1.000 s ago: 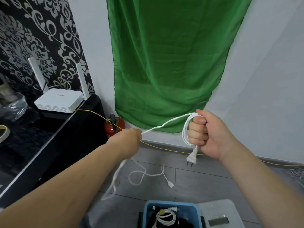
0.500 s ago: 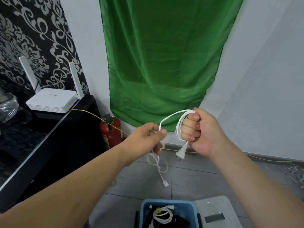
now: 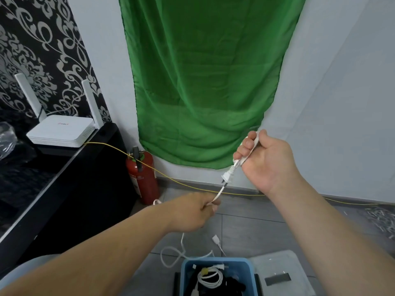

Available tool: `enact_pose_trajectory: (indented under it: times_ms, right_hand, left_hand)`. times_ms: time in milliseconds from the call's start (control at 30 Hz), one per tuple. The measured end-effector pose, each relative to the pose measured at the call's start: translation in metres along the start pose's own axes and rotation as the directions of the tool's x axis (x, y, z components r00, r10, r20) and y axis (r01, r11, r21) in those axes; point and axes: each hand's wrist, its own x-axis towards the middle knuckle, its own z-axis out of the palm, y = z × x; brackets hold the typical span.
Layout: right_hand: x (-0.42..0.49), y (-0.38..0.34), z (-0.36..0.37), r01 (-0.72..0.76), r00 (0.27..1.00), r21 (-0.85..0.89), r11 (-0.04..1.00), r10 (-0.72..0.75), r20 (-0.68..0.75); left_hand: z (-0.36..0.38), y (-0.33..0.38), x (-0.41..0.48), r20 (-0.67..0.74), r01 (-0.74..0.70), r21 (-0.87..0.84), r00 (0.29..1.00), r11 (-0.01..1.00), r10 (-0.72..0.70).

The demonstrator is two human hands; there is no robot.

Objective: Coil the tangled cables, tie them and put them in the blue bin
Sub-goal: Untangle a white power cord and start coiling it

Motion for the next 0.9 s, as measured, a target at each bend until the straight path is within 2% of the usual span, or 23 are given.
enact_pose_trajectory:
  times_ms: [133, 200, 267, 333, 433, 533, 567, 600, 667, 700, 800, 900]
  right_hand:
    - [0.008, 0.009, -0.010, 0.099, 0.987, -0.328, 0.940, -0.135, -0.091]
    - [0.007, 0.014, -0.015, 0.155, 0.969, -0.612, 0.775, -0.241, -0.060]
    - [0.003, 0.019, -0.015, 0.202, 0.958, -0.836, 0.510, -0.279, 0.061]
    - [-0.002, 0.024, -0.014, 0.222, 0.969, -0.922, 0.318, -0.179, 0.171]
    - [-0.009, 0.031, -0.007, 0.209, 0.977, -0.961, 0.182, 0.016, 0.215]
    - [-0.012, 0.035, -0.001, 0.149, 0.978, -0.971, 0.188, 0.116, 0.173]
    - [-0.014, 0.036, 0.001, 0.123, 0.974, -0.966, 0.229, 0.160, 0.162]
    - [-0.015, 0.037, 0.002, 0.086, 0.961, -0.944, 0.320, 0.224, 0.163]
    - [-0.018, 0.036, 0.005, -0.049, 0.904, -0.836, 0.546, 0.380, 0.195]
    - [-0.020, 0.035, 0.008, -0.114, 0.866, -0.779, 0.617, 0.446, 0.226]
    - [-0.024, 0.032, 0.014, -0.242, 0.773, -0.662, 0.709, 0.554, 0.310]
    - [-0.025, 0.032, 0.018, -0.308, 0.747, -0.561, 0.769, 0.560, 0.357]
  left_hand:
    - [-0.007, 0.005, -0.004, -0.101, -0.092, 0.046, 0.990, 0.995, 0.096]
    - [-0.014, 0.010, -0.009, -0.188, -0.192, 0.058, 0.962, 0.980, 0.199]
    - [-0.023, 0.011, -0.010, -0.279, -0.276, 0.091, 0.915, 0.957, 0.291]
    - [-0.033, 0.006, -0.006, -0.393, -0.322, 0.174, 0.844, 0.931, 0.365]
    - [-0.048, -0.004, -0.003, -0.550, -0.325, 0.289, 0.713, 0.901, 0.434]
    - [-0.060, -0.010, -0.007, -0.680, -0.236, 0.327, 0.615, 0.915, 0.401]
    - [-0.063, -0.011, -0.008, -0.702, -0.215, 0.321, 0.600, 0.922, 0.384]
    - [-0.065, -0.013, -0.009, -0.709, -0.212, 0.317, 0.595, 0.925, 0.379]
    - [-0.065, -0.015, -0.008, -0.685, -0.251, 0.311, 0.609, 0.917, 0.399]
    - [-0.065, -0.016, -0.008, -0.668, -0.275, 0.304, 0.620, 0.912, 0.410]
    - [-0.060, -0.020, -0.006, -0.620, -0.304, 0.292, 0.661, 0.907, 0.422]
    - [-0.055, -0.028, 0.000, -0.588, -0.211, 0.289, 0.730, 0.934, 0.348]
